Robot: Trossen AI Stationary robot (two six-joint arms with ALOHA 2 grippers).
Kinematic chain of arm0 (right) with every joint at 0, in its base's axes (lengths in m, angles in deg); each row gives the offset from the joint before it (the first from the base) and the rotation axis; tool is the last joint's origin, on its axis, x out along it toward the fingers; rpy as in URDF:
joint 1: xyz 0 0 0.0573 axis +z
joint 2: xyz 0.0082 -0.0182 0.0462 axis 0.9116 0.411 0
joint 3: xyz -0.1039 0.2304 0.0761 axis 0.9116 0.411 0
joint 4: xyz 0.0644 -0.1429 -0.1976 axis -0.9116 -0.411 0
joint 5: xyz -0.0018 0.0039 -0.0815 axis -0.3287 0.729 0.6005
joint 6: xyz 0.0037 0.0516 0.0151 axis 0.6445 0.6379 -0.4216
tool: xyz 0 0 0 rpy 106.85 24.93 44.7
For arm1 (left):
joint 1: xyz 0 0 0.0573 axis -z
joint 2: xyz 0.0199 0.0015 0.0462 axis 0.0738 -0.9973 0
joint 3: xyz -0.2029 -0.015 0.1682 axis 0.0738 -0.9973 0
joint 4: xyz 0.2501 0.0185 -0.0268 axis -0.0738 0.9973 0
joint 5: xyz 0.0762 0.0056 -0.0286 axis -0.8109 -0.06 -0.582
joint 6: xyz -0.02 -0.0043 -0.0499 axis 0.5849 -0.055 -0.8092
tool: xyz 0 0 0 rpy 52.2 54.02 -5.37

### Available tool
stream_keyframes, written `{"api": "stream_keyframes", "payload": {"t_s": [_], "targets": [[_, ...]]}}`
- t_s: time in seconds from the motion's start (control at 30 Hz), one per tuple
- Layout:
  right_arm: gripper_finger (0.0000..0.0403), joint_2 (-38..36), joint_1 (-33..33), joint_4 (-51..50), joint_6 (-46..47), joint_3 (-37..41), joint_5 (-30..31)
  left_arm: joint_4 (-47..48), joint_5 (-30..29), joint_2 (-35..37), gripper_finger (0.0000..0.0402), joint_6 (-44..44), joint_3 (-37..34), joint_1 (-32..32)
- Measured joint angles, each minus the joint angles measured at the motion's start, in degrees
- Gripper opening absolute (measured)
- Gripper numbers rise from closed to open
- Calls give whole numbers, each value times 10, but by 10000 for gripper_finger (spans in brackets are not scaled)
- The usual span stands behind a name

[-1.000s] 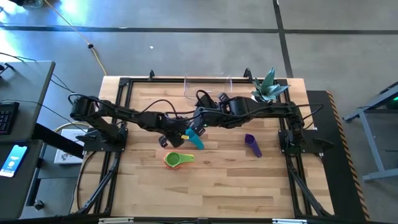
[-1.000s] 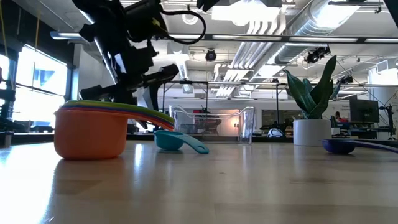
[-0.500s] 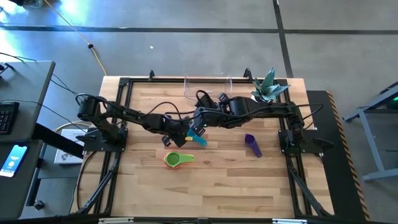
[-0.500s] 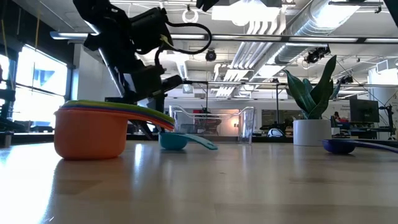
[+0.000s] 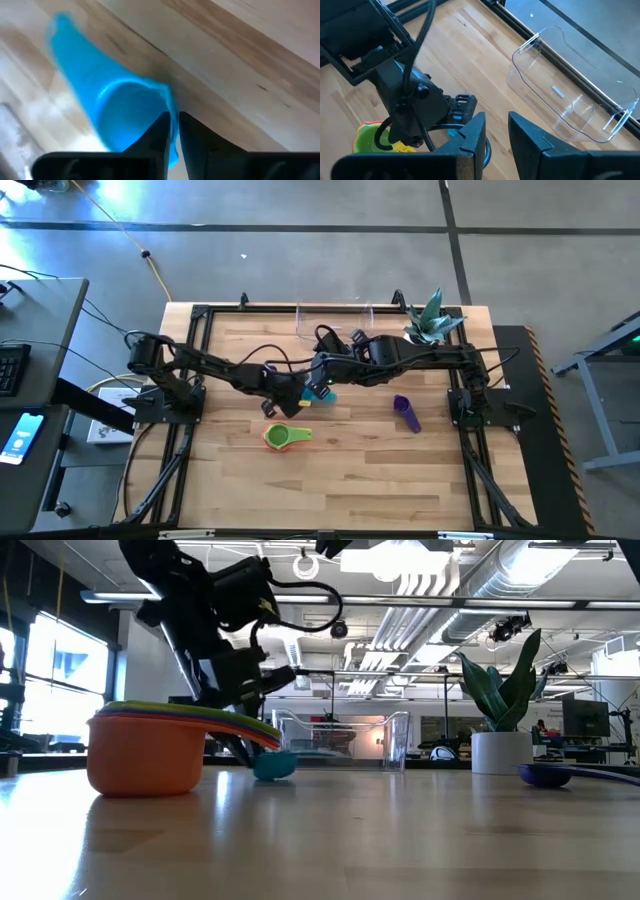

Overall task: Nest measuring cups in basket
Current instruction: Stack the light blue measuring cup on top of the light green measuring cup

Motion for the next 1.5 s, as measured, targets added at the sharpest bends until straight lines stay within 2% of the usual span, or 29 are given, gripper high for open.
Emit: {"api": "stream_keyframes", "payload": {"t_s": [0.2, 0.43, 0.57, 0.73, 0.87, 1.0, 1.23, 1.5], "targets": [[76, 0, 0, 0, 5, 0, -10, -4, -11, -25, 13, -30, 1, 3], [76, 0, 0, 6, 6, 0, -13, 20, -46, -14, 5, -52, 15, 8], [76, 0, 0, 9, 5, 0, -12, 82, -52, -2, 4, -116, 38, 8], [76, 0, 0, 13, 5, 0, -11, 204, -47, 36, 3, -228, 79, 18], [76, 0, 0, 13, 22, 0, -11, 287, -22, 78, 4, -302, 103, 44], [76, 0, 0, 13, 40, 0, -11, 324, 12, 126, 6, -370, 109, 83], [76, 0, -3, 12, 84, 0, -13, 330, 45, 180, 8, -475, 109, 176], [76, 0, -5, 13, 125, 0, -13, 309, 46, 167, 9, -525, 109, 260]]}}
